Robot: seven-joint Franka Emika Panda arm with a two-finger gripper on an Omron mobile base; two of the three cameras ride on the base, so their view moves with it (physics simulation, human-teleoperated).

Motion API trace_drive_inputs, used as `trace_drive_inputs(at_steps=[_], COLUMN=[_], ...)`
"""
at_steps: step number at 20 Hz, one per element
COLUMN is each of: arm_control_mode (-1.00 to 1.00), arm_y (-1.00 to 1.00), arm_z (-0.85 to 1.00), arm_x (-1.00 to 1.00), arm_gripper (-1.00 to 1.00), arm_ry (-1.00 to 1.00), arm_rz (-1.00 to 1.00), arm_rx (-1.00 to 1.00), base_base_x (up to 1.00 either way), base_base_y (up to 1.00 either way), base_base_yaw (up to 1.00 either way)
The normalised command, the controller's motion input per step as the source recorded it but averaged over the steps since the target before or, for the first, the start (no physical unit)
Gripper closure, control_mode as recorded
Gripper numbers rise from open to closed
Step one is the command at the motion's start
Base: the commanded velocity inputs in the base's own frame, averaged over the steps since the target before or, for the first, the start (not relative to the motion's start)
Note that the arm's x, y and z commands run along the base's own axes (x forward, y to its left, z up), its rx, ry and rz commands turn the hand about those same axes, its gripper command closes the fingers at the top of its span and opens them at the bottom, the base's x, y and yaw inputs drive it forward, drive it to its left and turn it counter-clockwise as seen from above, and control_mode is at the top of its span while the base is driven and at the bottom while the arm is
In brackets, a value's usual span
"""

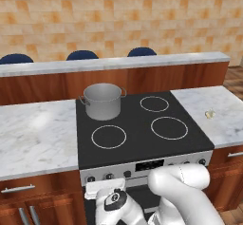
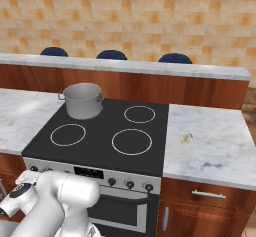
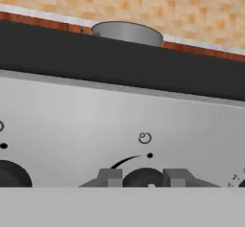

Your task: Turn on the burner for the pot on the stove. Wait thirty seconds for the pot to heat up. Then add the garlic to the pot.

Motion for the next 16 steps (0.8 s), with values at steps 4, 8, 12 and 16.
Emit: trace_drive_inputs(at_steps=[4,8,12,16], arm_control_mode=[-1.00,-1.00,-1.00,-1.00], arm_y=[0.00,0.00,0.05,0.06], arm_z=[0.00,-0.02,-0.13,-0.21], arm_x=[0.00,0.00,0.01,0.00], arm_gripper=[1.00,1.00,1.00,1.00], arm_ry=[0.01,0.07,0.08,0.08], arm_rz=[0.23,0.20,0.22,0.21], arm_rx=[-0.38,-0.44,-0.42,-0.42], base_base_x=[0.00,0.00,0.00,0.00], base_base_y=[0.00,0.00,0.00,0.00], base_base_yaw=[0.00,0.00,0.00,0.00])
